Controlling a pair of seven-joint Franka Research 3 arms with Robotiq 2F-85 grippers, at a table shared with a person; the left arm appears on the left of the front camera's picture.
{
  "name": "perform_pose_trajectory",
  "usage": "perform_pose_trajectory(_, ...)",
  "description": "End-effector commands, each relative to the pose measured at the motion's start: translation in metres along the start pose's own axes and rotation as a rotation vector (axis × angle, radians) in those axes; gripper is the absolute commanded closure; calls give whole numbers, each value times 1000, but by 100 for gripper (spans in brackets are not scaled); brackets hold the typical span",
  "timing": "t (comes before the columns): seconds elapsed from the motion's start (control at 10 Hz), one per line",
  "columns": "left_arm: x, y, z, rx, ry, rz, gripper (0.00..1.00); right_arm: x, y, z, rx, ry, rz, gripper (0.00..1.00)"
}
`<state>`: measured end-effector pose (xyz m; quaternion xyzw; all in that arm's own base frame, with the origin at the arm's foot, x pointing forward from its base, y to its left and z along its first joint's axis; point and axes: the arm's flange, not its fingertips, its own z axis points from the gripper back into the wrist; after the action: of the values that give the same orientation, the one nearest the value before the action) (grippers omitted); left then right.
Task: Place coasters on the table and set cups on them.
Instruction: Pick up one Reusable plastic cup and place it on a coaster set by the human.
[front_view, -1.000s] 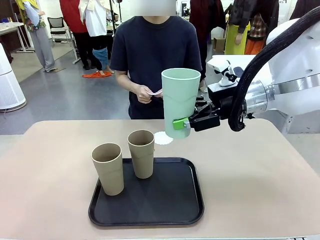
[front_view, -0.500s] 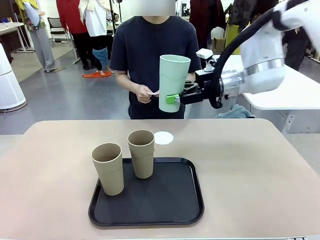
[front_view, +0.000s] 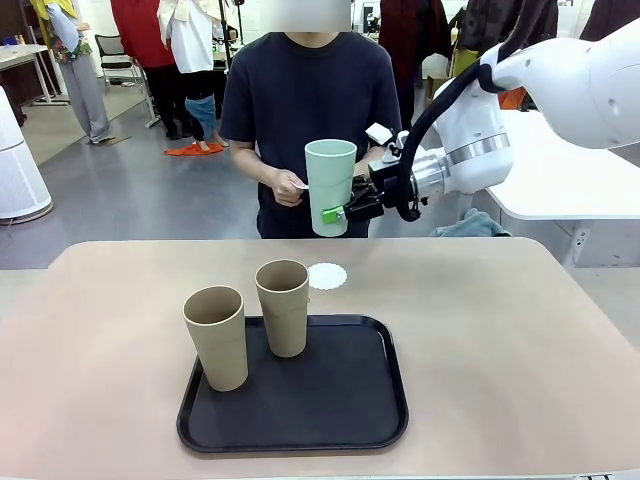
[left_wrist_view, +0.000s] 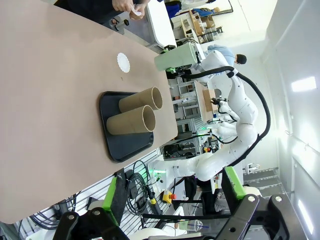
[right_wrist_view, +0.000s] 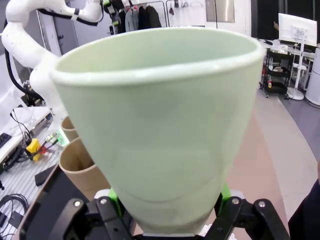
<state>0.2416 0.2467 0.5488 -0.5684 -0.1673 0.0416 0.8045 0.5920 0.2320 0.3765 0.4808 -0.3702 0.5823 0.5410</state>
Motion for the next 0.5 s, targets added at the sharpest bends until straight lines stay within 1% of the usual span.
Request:
perform_pose_trajectory(0.0,-1,-2,0,-12,-5,-4,0,-6,-6,-3,-22,8,14,19)
perform_pose_trajectory(0.1,-1,-2,0,-12,-5,-4,0,-8,-3,-1,-41,-8,4,19)
perform_pose_trajectory(0.2,-1,-2,0,-12,-5,-4,0,-5,-2,-2,-4,6,1,19)
perform_pose_trajectory(0.4,-1,-2,0,-12,-5,-4,0,-5,-2,-2,-4,6,1,19)
